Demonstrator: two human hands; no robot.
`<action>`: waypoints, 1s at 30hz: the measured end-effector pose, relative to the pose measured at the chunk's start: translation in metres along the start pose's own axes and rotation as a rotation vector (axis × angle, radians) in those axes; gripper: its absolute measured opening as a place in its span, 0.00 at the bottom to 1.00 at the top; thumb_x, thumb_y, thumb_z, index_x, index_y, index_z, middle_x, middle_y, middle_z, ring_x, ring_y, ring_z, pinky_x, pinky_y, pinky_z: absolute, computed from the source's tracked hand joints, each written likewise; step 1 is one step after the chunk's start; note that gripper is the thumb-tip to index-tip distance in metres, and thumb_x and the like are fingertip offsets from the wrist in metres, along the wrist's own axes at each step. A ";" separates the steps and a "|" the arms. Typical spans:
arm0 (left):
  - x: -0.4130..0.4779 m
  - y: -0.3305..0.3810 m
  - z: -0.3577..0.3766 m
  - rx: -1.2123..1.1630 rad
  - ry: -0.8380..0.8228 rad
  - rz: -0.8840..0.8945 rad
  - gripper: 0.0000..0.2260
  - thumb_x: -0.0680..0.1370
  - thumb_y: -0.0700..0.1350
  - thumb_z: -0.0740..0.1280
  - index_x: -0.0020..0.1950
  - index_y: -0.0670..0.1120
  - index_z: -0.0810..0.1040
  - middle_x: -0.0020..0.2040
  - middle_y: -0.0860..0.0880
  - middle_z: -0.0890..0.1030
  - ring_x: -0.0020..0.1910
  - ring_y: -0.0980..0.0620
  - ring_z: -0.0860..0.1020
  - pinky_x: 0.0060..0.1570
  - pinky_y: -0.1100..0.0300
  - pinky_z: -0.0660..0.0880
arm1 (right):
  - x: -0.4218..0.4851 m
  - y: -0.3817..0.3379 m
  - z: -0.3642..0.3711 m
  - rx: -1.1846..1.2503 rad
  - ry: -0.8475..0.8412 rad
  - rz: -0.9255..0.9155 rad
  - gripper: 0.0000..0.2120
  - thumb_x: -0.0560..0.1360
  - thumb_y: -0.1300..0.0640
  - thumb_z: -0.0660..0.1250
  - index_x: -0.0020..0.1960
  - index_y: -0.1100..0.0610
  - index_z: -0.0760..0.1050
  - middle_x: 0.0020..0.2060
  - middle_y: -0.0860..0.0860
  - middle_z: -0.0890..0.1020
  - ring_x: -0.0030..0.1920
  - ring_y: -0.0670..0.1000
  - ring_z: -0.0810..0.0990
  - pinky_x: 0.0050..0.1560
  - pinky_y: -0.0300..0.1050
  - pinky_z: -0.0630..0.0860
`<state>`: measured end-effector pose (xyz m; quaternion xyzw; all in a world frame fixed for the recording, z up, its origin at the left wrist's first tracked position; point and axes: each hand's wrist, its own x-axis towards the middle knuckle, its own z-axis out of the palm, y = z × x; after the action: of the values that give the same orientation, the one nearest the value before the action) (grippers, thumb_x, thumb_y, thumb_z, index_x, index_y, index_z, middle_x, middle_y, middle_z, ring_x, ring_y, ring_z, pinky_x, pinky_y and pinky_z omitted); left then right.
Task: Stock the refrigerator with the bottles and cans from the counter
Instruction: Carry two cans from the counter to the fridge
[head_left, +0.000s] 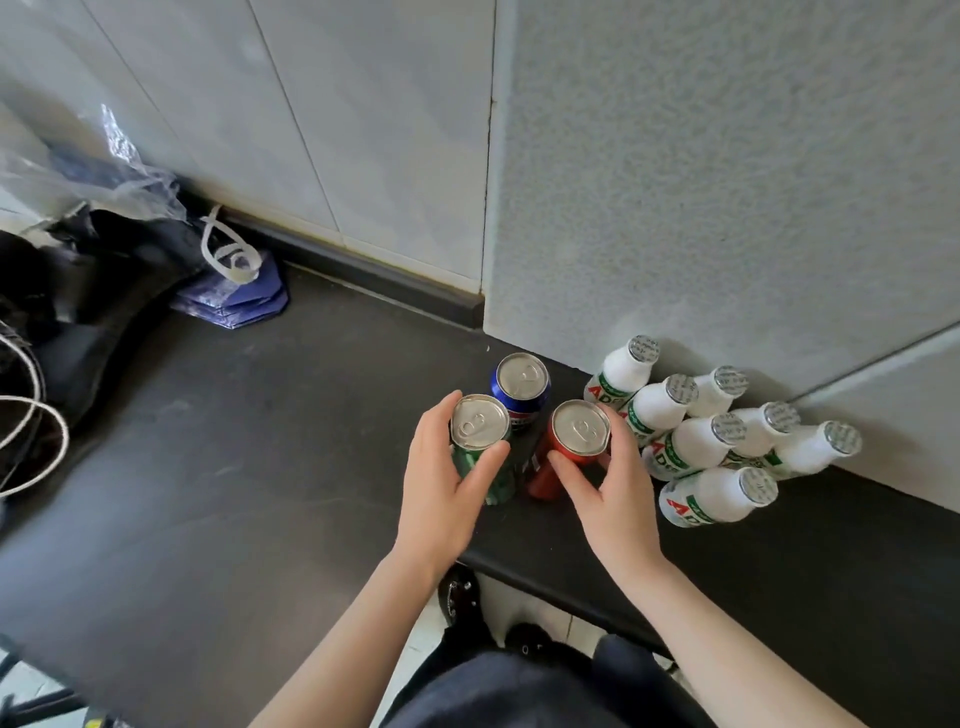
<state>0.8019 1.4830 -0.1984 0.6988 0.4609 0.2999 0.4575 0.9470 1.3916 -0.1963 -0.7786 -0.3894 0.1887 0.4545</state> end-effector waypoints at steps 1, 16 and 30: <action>-0.004 0.004 -0.004 -0.023 0.020 -0.014 0.23 0.73 0.56 0.67 0.66 0.61 0.65 0.58 0.73 0.69 0.62 0.69 0.68 0.60 0.68 0.67 | 0.000 -0.001 0.000 0.022 0.003 -0.010 0.34 0.69 0.41 0.66 0.69 0.58 0.66 0.65 0.50 0.73 0.67 0.47 0.71 0.66 0.52 0.70; -0.143 0.025 -0.036 -0.404 0.613 -0.262 0.11 0.74 0.53 0.62 0.56 0.58 0.72 0.51 0.61 0.78 0.49 0.65 0.77 0.46 0.72 0.73 | -0.051 -0.035 0.010 0.257 -0.416 -0.286 0.27 0.71 0.39 0.65 0.67 0.44 0.63 0.60 0.32 0.69 0.61 0.30 0.69 0.56 0.22 0.65; -0.388 0.002 -0.047 -0.368 1.301 -0.513 0.10 0.79 0.42 0.63 0.54 0.57 0.71 0.52 0.58 0.76 0.46 0.70 0.76 0.42 0.77 0.70 | -0.207 -0.073 0.056 0.221 -1.093 -0.385 0.31 0.70 0.39 0.68 0.67 0.53 0.68 0.61 0.48 0.76 0.61 0.47 0.75 0.63 0.54 0.72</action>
<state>0.6100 1.1430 -0.1768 0.1603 0.7313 0.6112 0.2568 0.7497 1.2824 -0.1756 -0.4316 -0.6796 0.5162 0.2923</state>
